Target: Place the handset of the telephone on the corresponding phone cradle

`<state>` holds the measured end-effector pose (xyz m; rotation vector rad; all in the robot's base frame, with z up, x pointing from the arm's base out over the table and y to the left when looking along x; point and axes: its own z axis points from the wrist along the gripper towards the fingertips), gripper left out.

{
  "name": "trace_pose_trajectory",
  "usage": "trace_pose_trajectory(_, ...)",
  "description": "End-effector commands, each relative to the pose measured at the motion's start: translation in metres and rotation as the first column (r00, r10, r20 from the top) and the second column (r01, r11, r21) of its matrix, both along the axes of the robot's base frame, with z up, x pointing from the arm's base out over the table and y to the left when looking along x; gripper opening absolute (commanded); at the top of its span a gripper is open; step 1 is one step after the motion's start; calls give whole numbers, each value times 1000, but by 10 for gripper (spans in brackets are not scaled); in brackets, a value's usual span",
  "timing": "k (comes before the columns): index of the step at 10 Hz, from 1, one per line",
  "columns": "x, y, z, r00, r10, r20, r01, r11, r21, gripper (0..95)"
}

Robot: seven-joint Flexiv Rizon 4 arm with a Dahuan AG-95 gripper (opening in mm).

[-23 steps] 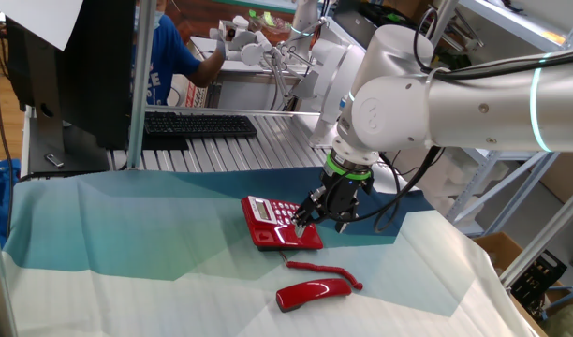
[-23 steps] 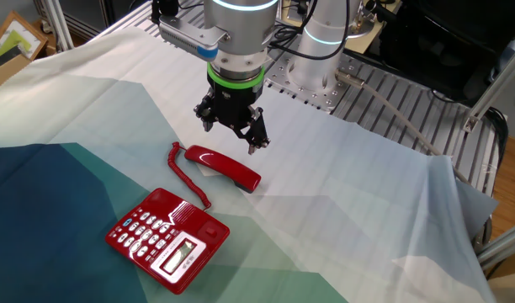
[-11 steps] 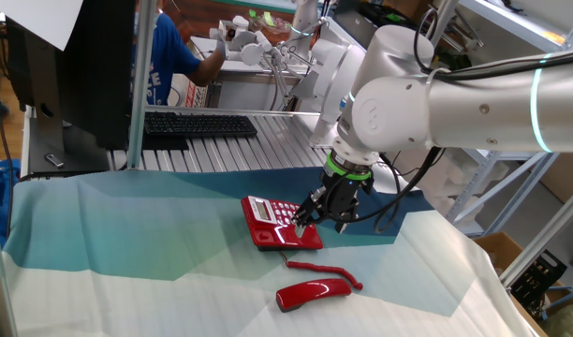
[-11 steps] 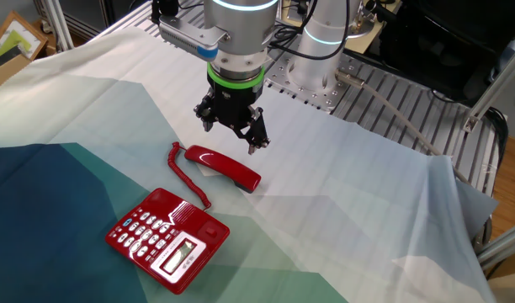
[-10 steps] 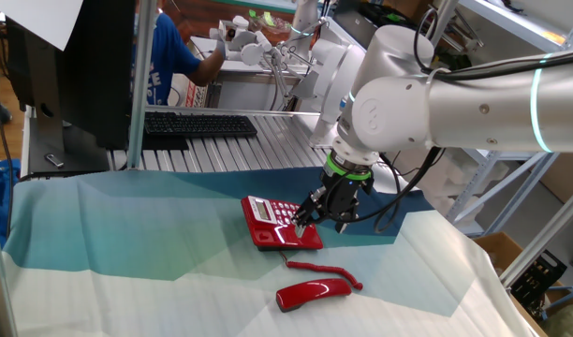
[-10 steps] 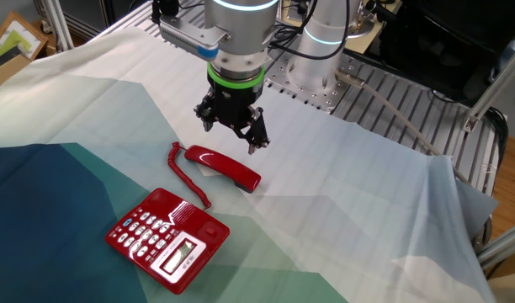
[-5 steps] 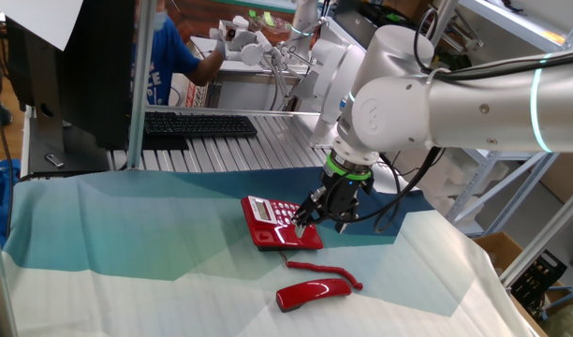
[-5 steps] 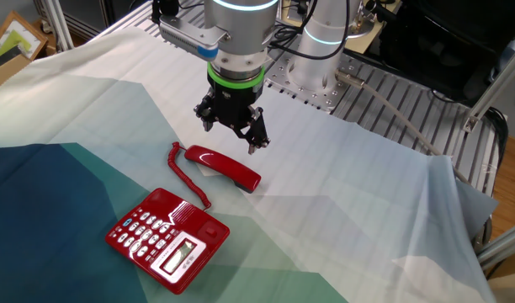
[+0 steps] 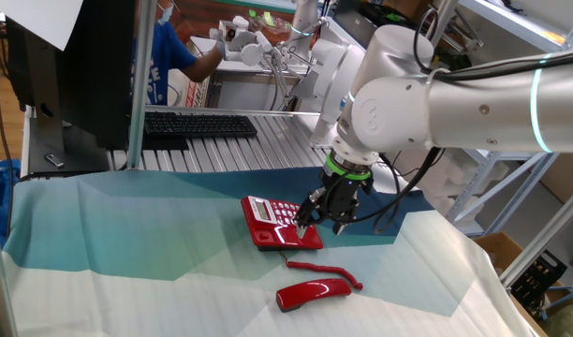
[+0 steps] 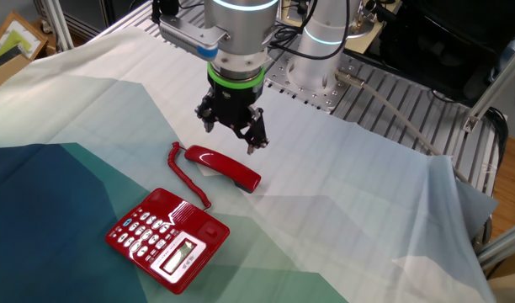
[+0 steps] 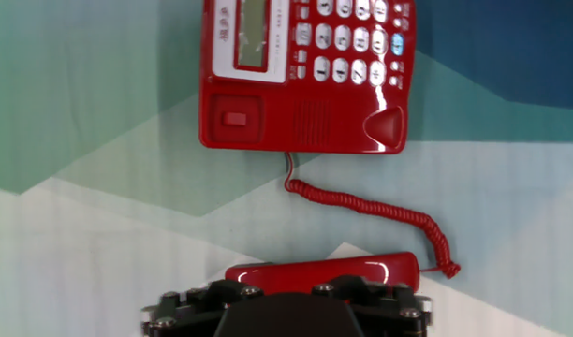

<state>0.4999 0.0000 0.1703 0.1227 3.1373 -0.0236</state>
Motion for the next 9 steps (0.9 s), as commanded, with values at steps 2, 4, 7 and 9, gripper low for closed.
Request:
trace_pose_trajectory(2, 0, 0, 0, 998, -59, -4, 59, 998, -7, 0)
trace_pose_trajectory(4, 0, 0, 0, 998, -62, -2, 62, 998, -12, 0)
trace_pose_trajectory(7, 0, 0, 0, 999, -52, -7, 52, 999, -7, 0)
trace_pose_trajectory(9, 0, 0, 0, 999, -45, -6, 45, 999, -7, 0)
